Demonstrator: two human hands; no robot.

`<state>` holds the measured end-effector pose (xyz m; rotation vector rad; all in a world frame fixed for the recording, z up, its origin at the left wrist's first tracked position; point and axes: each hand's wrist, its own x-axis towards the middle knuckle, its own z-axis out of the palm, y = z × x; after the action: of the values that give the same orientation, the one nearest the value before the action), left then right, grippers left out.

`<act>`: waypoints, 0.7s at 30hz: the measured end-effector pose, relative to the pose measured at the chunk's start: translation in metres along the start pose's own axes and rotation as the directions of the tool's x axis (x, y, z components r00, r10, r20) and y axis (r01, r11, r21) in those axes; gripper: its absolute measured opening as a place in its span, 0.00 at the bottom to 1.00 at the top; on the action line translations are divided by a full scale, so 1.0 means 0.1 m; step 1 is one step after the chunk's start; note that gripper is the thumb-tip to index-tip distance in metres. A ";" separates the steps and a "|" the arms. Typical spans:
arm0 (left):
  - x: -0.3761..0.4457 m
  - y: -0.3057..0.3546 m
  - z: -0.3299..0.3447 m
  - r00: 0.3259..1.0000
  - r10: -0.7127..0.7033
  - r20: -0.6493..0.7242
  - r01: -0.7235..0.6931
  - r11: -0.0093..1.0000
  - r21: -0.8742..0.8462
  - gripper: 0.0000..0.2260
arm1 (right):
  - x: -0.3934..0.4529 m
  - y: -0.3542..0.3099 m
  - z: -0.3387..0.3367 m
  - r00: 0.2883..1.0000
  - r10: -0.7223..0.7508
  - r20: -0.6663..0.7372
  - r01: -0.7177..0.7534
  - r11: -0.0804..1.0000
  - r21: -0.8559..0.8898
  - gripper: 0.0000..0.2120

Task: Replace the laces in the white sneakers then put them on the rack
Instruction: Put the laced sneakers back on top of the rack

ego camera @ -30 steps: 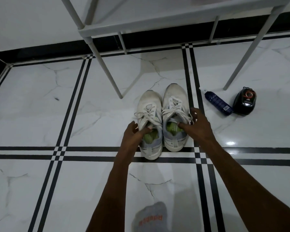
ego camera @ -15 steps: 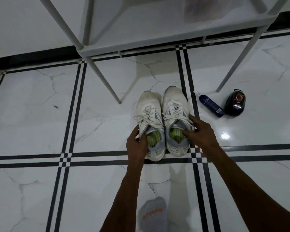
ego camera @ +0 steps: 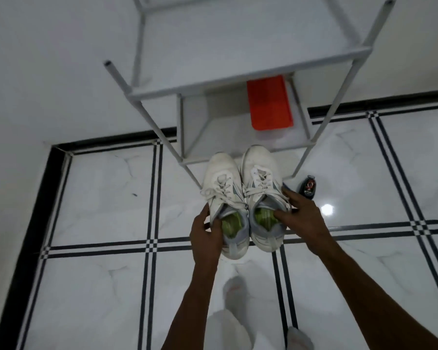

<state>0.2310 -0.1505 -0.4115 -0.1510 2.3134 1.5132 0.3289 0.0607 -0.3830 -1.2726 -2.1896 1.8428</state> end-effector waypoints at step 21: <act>0.04 3.43 -1.15 0.981 0.160 -0.109 -0.174 0.975 -0.135 0.18 | -0.54 -3.41 -0.70 0.965 -0.262 -0.008 0.260 0.962 -0.082 0.22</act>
<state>0.1007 -0.1101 -0.0762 -0.0707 2.3417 1.7947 0.2068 0.0948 -0.0542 -0.9497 -2.3125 1.6530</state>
